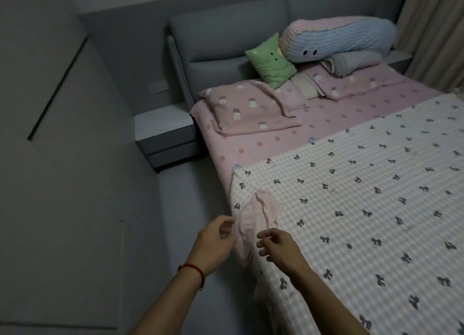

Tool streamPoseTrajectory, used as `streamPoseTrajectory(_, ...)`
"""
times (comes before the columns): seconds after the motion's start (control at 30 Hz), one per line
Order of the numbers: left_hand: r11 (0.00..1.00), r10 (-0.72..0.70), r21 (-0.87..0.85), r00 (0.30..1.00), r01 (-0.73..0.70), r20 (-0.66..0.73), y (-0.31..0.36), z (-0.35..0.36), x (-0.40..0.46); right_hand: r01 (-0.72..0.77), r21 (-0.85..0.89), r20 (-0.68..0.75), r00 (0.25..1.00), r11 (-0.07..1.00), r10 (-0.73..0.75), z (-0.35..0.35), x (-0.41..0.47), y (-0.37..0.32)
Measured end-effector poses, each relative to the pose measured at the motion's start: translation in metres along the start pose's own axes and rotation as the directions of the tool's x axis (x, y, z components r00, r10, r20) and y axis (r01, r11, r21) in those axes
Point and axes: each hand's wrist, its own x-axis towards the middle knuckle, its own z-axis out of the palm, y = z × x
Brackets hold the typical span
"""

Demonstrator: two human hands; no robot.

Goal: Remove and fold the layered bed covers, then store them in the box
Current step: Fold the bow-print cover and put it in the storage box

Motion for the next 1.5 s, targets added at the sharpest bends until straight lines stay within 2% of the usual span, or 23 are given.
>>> streamPoseTrajectory(0.13, 0.999, 0.006, 0.042, 0.994, -0.011, 0.107, -0.001, -0.023, 0.095, -0.056, 0.032, -0.060, 0.997, 0.998, 0.058, 0.014, 0.067, -0.022)
streamPoseTrajectory(0.23, 0.998, -0.006, 0.057, 0.980, -0.006, 0.200, -0.006, -0.027, 0.161, -0.103, 0.061, -0.158, 0.981, 0.993, 0.112, 0.028, 0.108, -0.033)
streamPoseTrajectory(0.33, 0.992, -0.023, 0.121, 0.927, -0.024, 0.375, -0.011, -0.045, 0.231, -0.215, 0.121, -0.263, 0.934, 0.969, 0.240, 0.054, 0.150, -0.049)
streamPoseTrajectory(0.43, 0.985, 0.001, 0.154, 0.883, -0.083, 0.469, -0.009, -0.064, 0.279, -0.252, 0.135, -0.289, 0.915, 0.958, 0.282, 0.074, 0.180, -0.063)
streamPoseTrajectory(0.63, 0.945, 0.012, 0.270, 0.842, -0.186, 0.539, -0.014, -0.091, 0.385, -0.342, 0.102, -0.345, 0.868, 0.934, 0.356, 0.100, 0.288, -0.075)
streamPoseTrajectory(0.73, 0.935, -0.006, 0.295, 0.821, -0.198, 0.570, -0.014, -0.093, 0.429, -0.403, 0.093, -0.312, 0.857, 0.911, 0.411, 0.102, 0.351, -0.074)
streamPoseTrajectory(0.9, 0.922, -0.089, 0.354, 0.807, -0.154, 0.583, -0.022, -0.079, 0.492, -0.446, -0.023, -0.248, 0.870, 0.895, 0.427, 0.105, 0.456, -0.035)
streamPoseTrajectory(1.0, 0.907, -0.128, 0.393, 0.788, -0.153, 0.602, -0.028, -0.076, 0.518, -0.448, -0.206, -0.197, 0.890, 0.870, 0.412, 0.108, 0.498, -0.006)
streamPoseTrajectory(1.1, 0.884, -0.143, 0.426, 0.757, -0.192, 0.637, -0.034, -0.070, 0.546, -0.468, -0.379, -0.204, 0.884, 0.798, 0.421, 0.111, 0.525, 0.016)
streamPoseTrajectory(1.23, 0.865, -0.187, 0.457, 0.710, -0.209, 0.679, -0.033, -0.073, 0.566, -0.476, -0.574, -0.254, 0.877, 0.666, 0.408, 0.128, 0.520, 0.009)
streamPoseTrajectory(1.3, 0.856, -0.230, 0.470, 0.656, -0.216, 0.719, -0.028, -0.072, 0.572, -0.486, -0.519, -0.251, 0.873, 0.703, 0.418, 0.141, 0.505, -0.003)
streamPoseTrajectory(1.37, 0.835, -0.237, 0.483, 0.620, -0.264, 0.748, -0.022, -0.066, 0.579, -0.527, -0.347, -0.274, 0.848, 0.776, 0.454, 0.155, 0.489, -0.011)
streamPoseTrajectory(1.43, 0.796, -0.223, 0.478, 0.555, -0.371, 0.801, -0.015, -0.054, 0.581, -0.580, -0.152, -0.340, 0.791, 0.800, 0.508, 0.166, 0.459, -0.028)
streamPoseTrajectory(1.47, 0.788, -0.226, 0.481, 0.546, -0.385, 0.807, -0.016, -0.047, 0.582, -0.577, -0.098, -0.366, 0.779, 0.811, 0.510, 0.172, 0.449, -0.035)
streamPoseTrajectory(1.5, 0.772, -0.243, 0.483, 0.510, -0.413, 0.825, -0.012, -0.037, 0.578, -0.591, -0.026, -0.428, 0.735, 0.806, 0.526, 0.176, 0.430, -0.045)
